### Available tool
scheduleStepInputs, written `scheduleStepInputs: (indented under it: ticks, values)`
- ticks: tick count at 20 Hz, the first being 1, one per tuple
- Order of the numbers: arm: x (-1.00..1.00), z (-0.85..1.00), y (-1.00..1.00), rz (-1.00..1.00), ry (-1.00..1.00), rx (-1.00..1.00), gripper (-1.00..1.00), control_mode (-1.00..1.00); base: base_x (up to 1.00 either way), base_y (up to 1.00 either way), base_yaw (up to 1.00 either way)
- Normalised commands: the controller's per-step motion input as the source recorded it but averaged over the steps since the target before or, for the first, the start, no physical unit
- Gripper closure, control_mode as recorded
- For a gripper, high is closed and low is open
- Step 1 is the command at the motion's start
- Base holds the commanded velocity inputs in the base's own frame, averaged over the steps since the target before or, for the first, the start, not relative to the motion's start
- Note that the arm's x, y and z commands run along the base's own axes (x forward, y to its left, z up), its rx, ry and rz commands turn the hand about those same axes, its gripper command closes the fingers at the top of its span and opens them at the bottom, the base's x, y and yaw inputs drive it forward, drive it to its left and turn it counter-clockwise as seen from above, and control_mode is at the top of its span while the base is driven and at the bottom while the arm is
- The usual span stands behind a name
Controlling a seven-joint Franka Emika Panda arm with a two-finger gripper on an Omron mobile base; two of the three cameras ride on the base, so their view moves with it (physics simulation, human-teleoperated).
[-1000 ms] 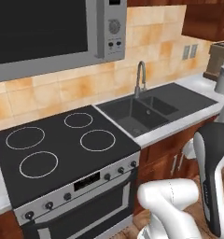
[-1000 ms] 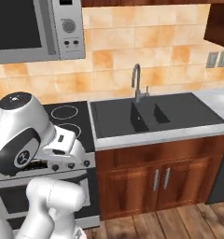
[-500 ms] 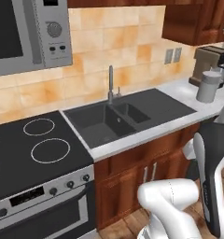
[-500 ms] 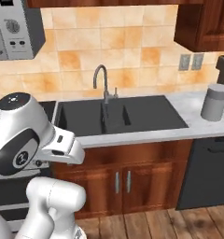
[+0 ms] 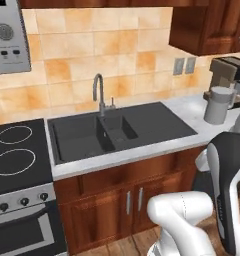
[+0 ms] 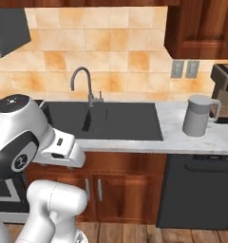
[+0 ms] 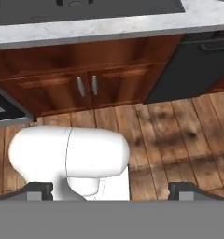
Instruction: Navigate to the electric kettle.
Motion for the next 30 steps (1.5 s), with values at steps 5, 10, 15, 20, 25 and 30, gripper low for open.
scheduleStepInputs:
  ticks: [5, 10, 15, 20, 25, 30]
  values:
    - [0.00, 0.00, 0.00, 0.00, 0.00, 0.00, -1.00, 1.00, 0.04, -1.00, 0.16]
    - [0.00, 0.00, 0.00, 0.00, 0.00, 0.00, -1.00, 1.00, 0.75, -1.00, 0.08]
    - [0.00, 0.00, 0.00, 0.00, 0.00, 0.00, -1.00, 1.00, 1.00, -0.80, 0.06]
    - [0.00, 0.00, 0.00, 0.00, 0.00, 0.00, -1.00, 1.00, 0.71, -0.97, 0.16]
    - [0.00, 0.00, 0.00, 0.00, 0.00, 0.00, -1.00, 1.00, 0.89, -0.38, 0.17]
    - [0.00, 0.00, 0.00, 0.00, 0.00, 0.00, -1.00, 1.00, 1.00, 0.08, 0.11]
